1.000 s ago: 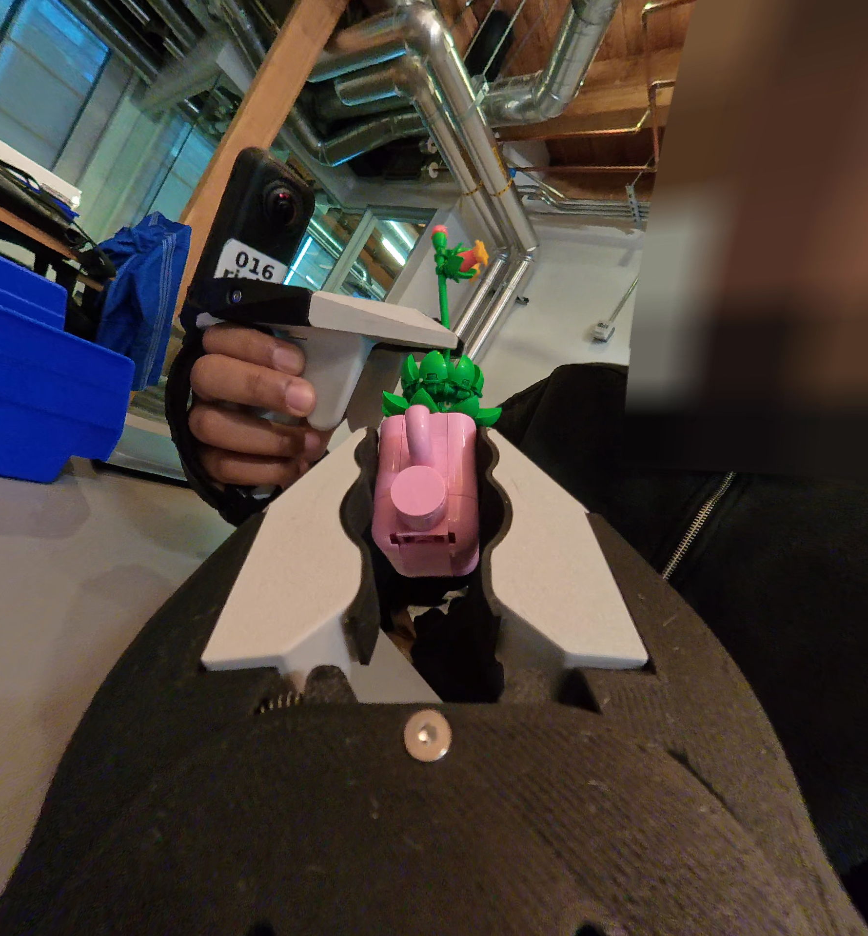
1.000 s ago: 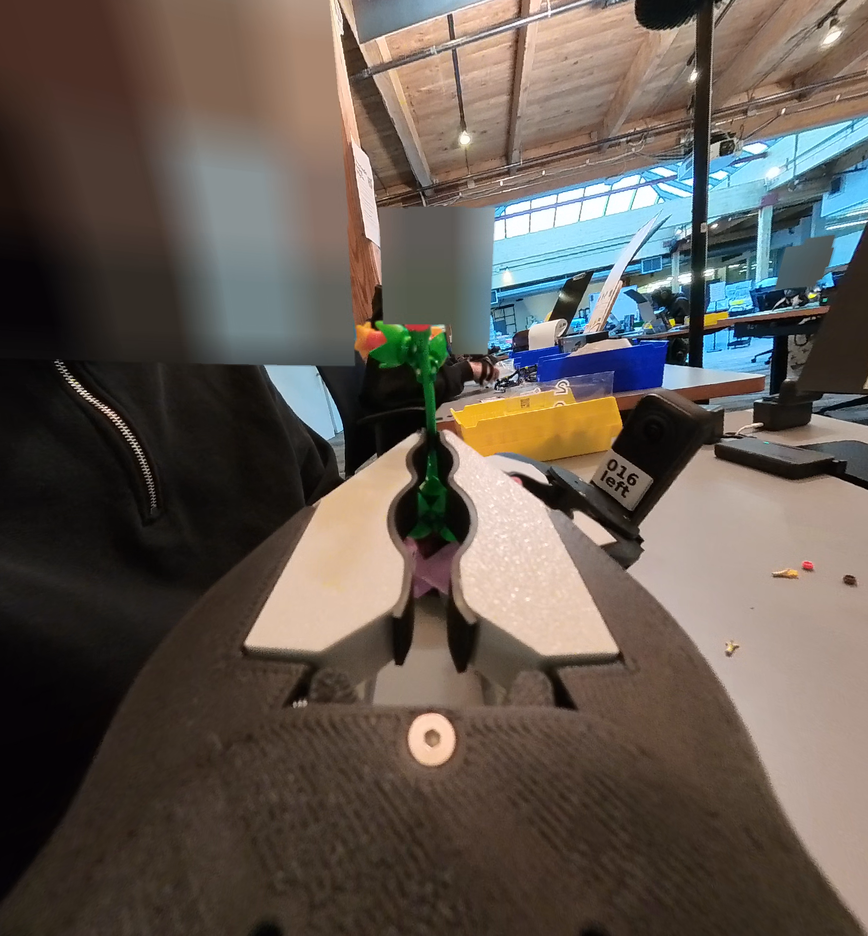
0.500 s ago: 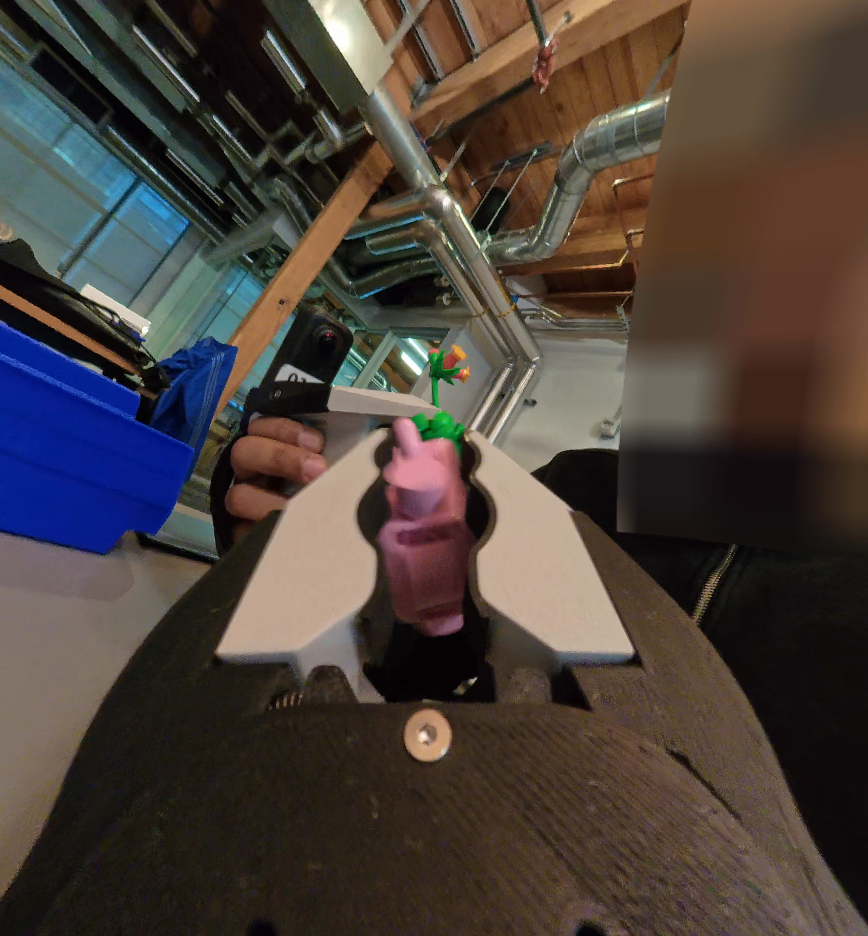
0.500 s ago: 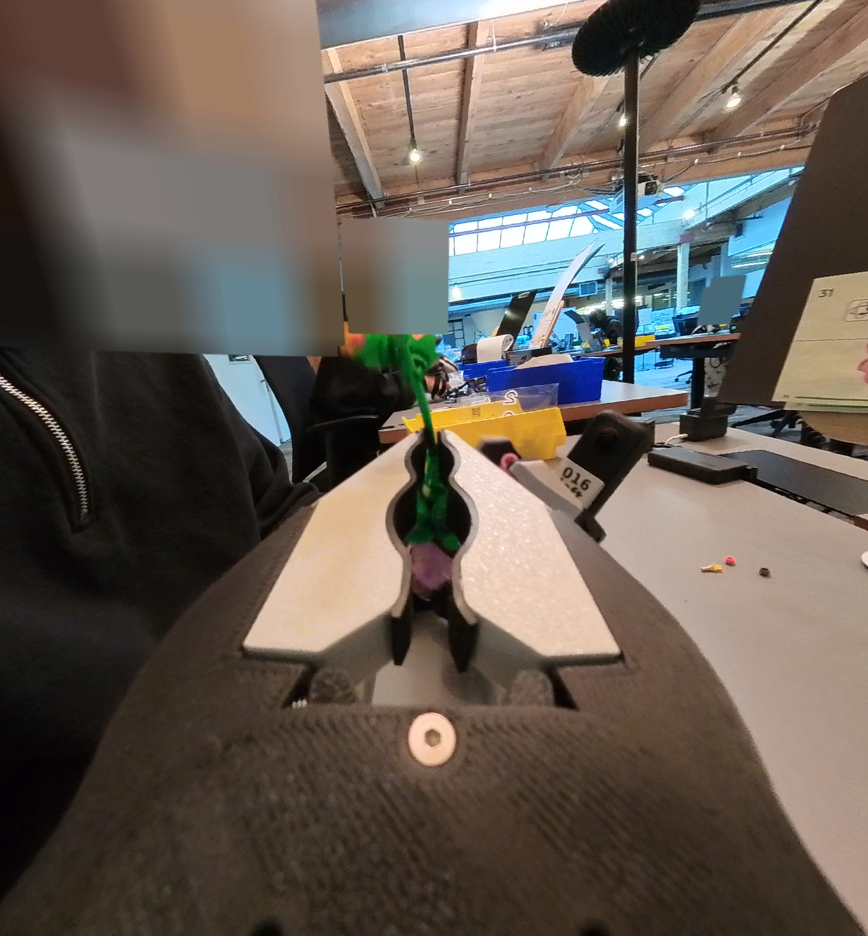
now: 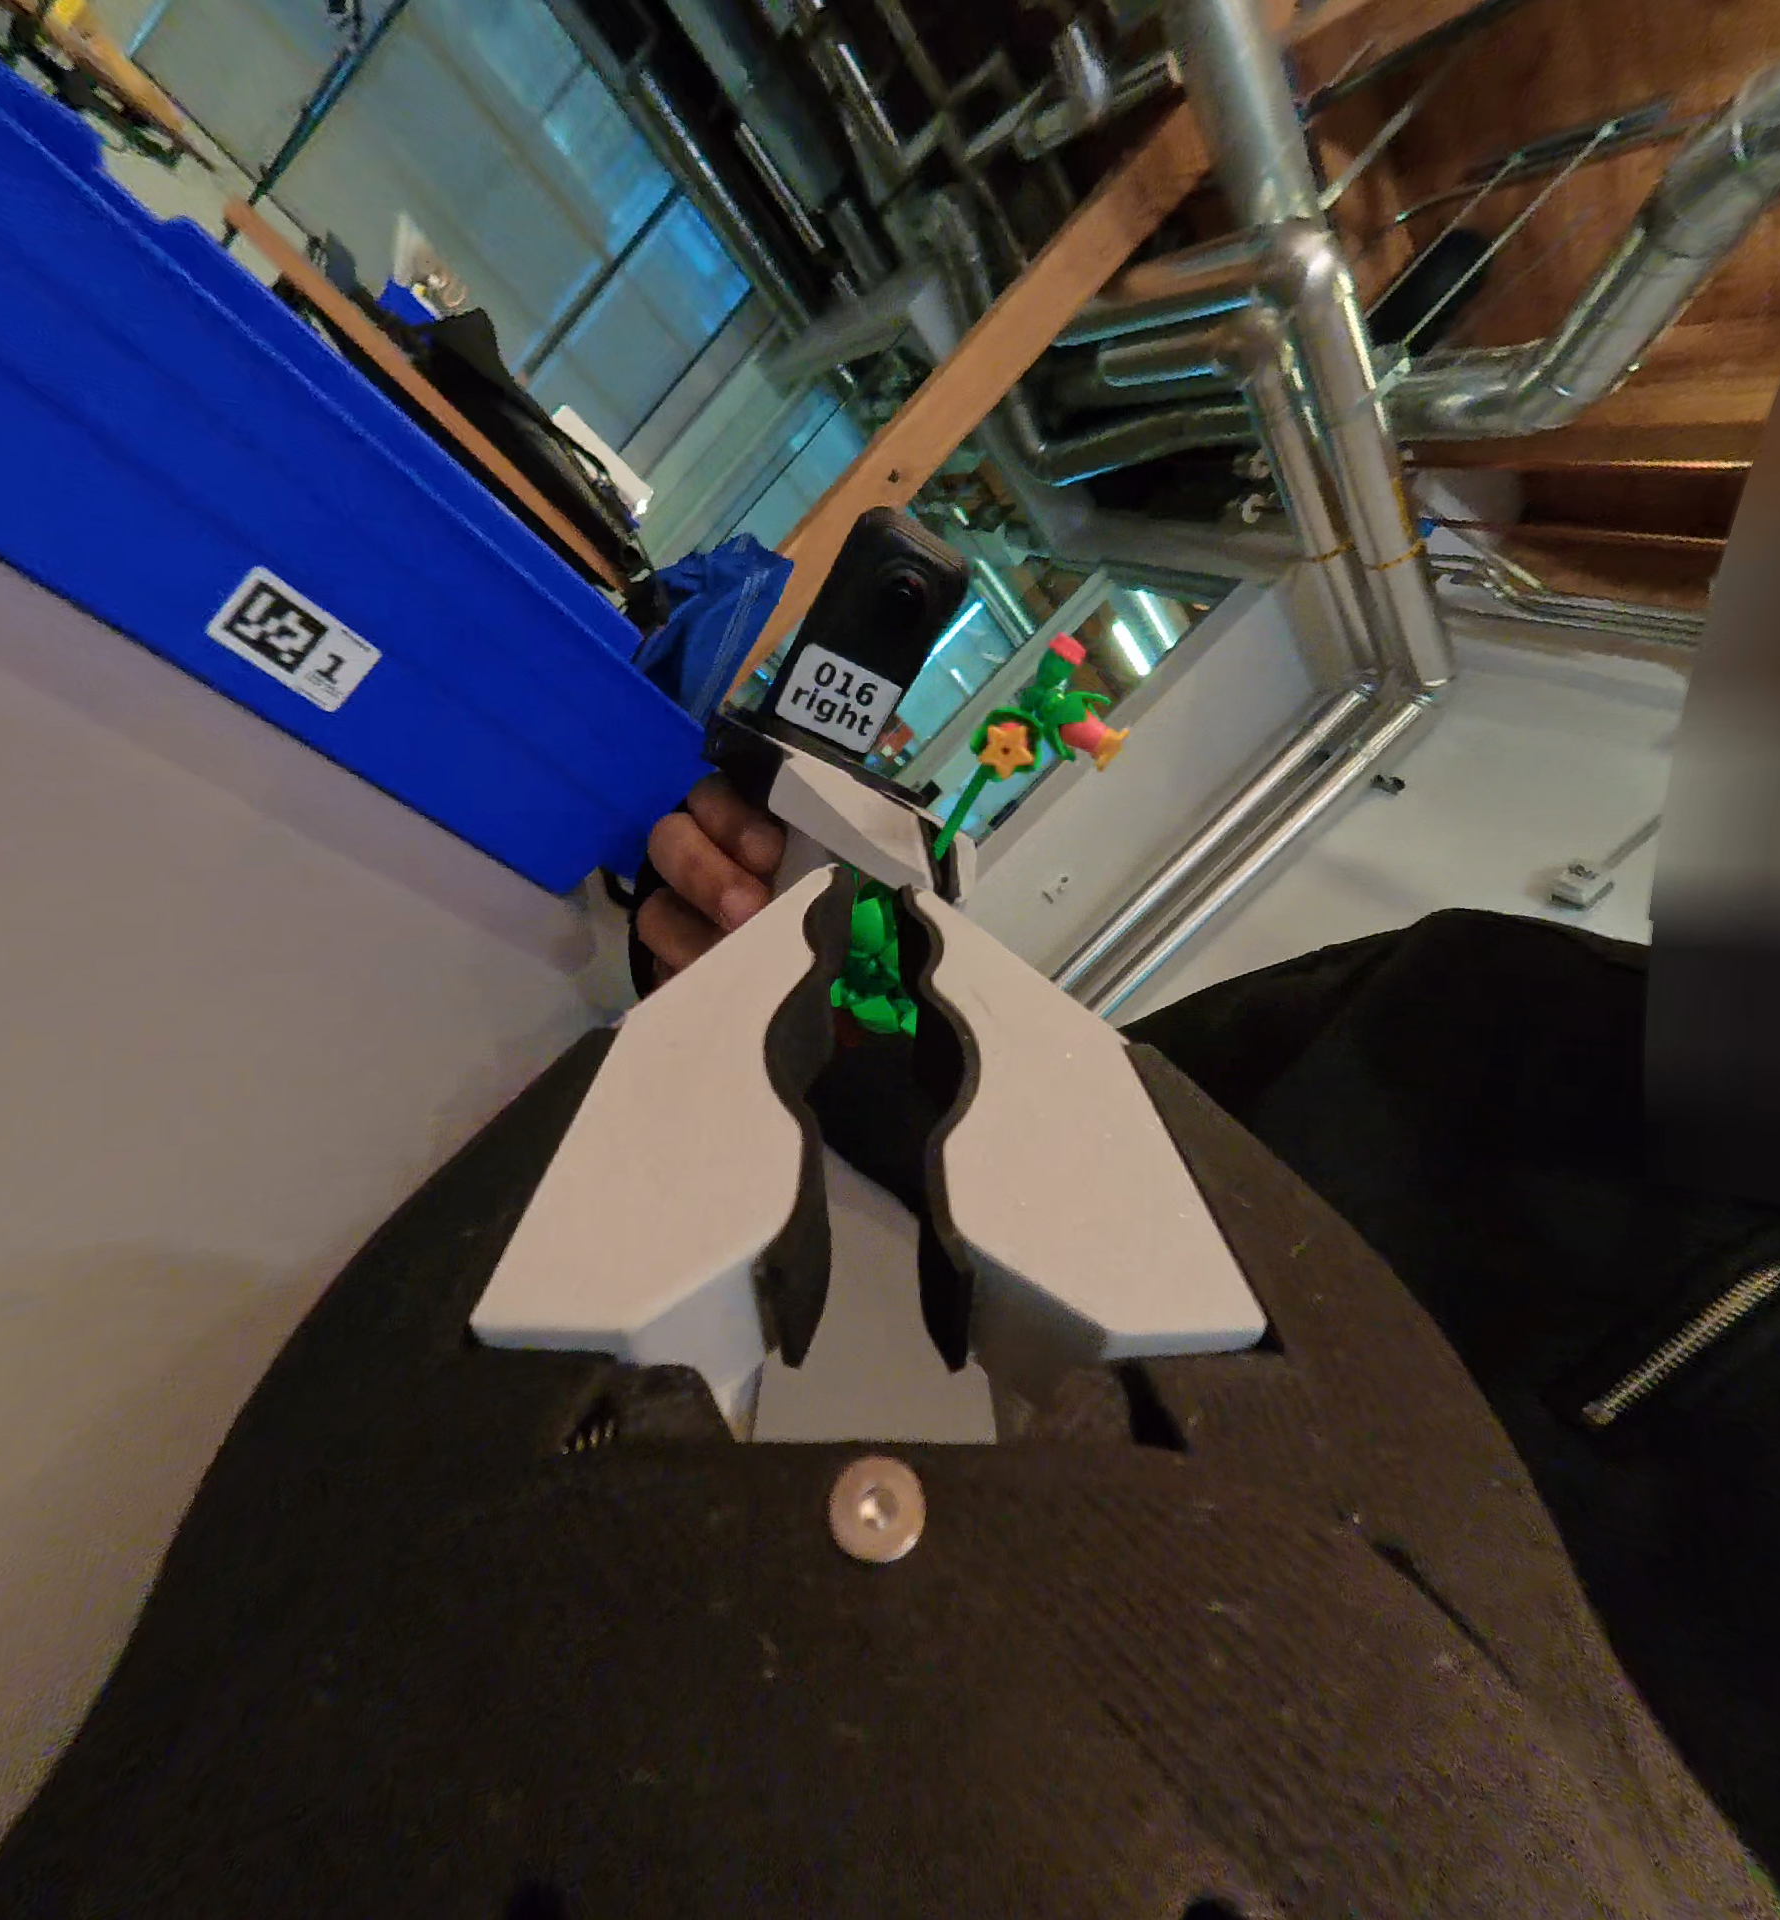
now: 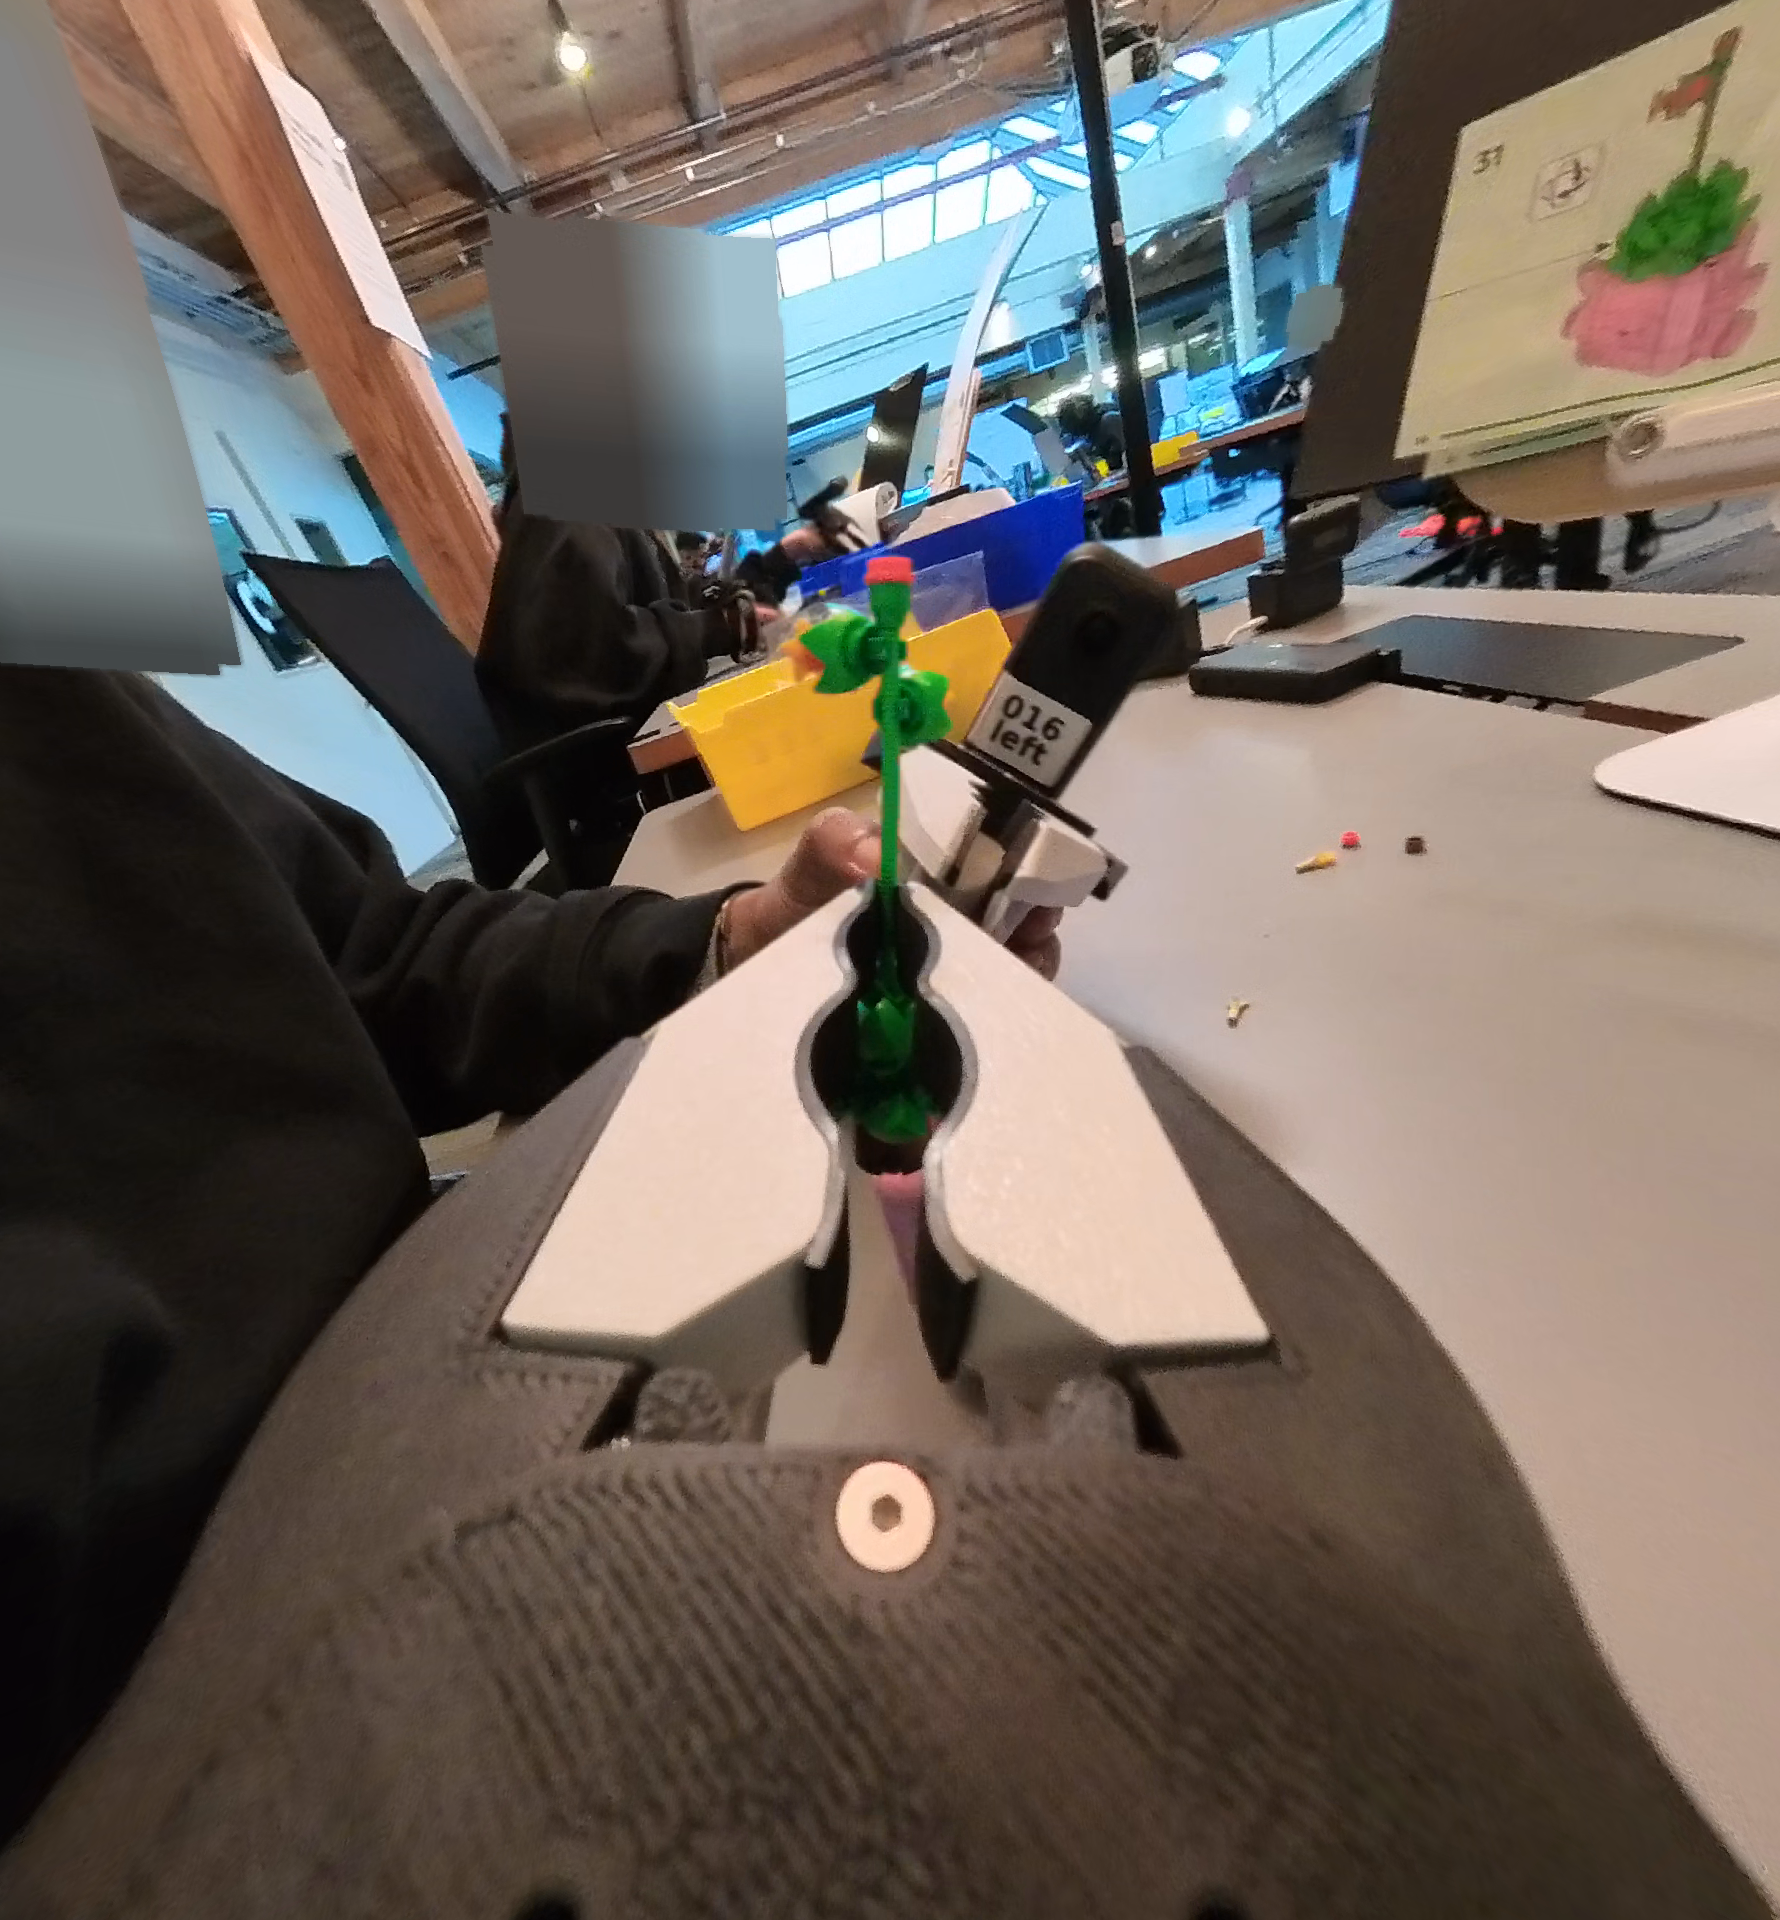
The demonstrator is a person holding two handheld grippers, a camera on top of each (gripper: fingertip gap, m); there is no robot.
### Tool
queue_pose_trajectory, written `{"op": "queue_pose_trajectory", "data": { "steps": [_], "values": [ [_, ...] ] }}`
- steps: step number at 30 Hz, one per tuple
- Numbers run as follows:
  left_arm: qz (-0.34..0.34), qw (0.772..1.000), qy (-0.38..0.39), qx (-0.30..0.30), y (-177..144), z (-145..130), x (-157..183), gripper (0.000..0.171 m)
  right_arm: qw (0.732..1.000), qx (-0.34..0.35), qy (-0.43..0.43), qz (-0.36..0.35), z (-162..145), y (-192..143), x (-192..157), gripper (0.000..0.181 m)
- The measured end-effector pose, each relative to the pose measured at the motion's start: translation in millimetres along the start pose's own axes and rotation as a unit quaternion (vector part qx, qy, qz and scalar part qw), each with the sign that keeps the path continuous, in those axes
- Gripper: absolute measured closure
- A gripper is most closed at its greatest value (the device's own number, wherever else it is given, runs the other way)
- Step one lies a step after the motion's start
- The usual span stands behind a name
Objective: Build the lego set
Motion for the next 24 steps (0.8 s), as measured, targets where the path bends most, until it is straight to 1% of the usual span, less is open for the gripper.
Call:
{"op": "queue_pose_trajectory", "data": {
  "steps": [2,3,5,6,9,12,16,19,20,22,24],
  "values": [
    [0.028,0.999,0.035,-0.014,-2.0,2.4,0.9,0.163,1.0,0.012,-0.008,-0.01,3.1,-2.9,1.0,0.181],
    [0.051,0.996,0.063,-0.028,-2.0,2.9,1.6,0.156,1.0,0.022,-0.014,-0.015,6.3,-5.2,0.8,0.181],
    [0.098,0.985,0.124,-0.065,-0.6,1.7,2.8,0.146,0.998,0.043,-0.027,-0.027,12.9,-10.9,0.7,0.181],
    [0.115,0.979,0.148,-0.085,1.0,-0.1,3.5,0.145,0.997,0.052,-0.034,-0.035,15.3,-13.8,1.3,0.181],
    [0.137,0.966,0.181,-0.123,7.5,-5.2,7.1,0.138,0.994,0.079,-0.051,-0.059,20.0,-21.1,3.2,0.181],
    [0.167,0.953,0.218,-0.129,8.0,-2.3,11.3,0.131,0.992,0.09,-0.053,-0.069,21.0,-25.5,5.1,0.181],
    [0.248,0.916,0.288,-0.128,-4.0,10.1,12.8,0.13,0.992,0.084,-0.059,-0.076,17.9,-26.1,6.8,0.181],
    [0.319,0.892,0.294,-0.127,-6.1,14.0,12.4,0.131,0.991,0.088,-0.062,-0.082,15.8,-25.7,7.9,0.181],
    [0.352,0.879,0.295,-0.126,-4.6,13.7,12.1,0.127,0.991,0.09,-0.061,-0.083,15.2,-25.6,8.3,0.181],
    [0.421,0.843,0.311,-0.119,-0.8,9.2,12.7,0.123,0.99,0.091,-0.062,-0.087,13.7,-25.2,9.0,0.181],
    [0.458,0.815,0.331,-0.128,5.8,-3.3,14.1,0.114,0.99,0.087,-0.064,-0.089,12.1,-24.2,9.4,0.181]
  ]
}}
Point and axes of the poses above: each gripper's, where its closed fingertips meet, y out along the fingers, z out of its top, x = y × z across the jaws, the point moved 10 cm from there along -y, back along the fingers, and after that the axes turned 13 degrees about x, right-handed, at the moved point
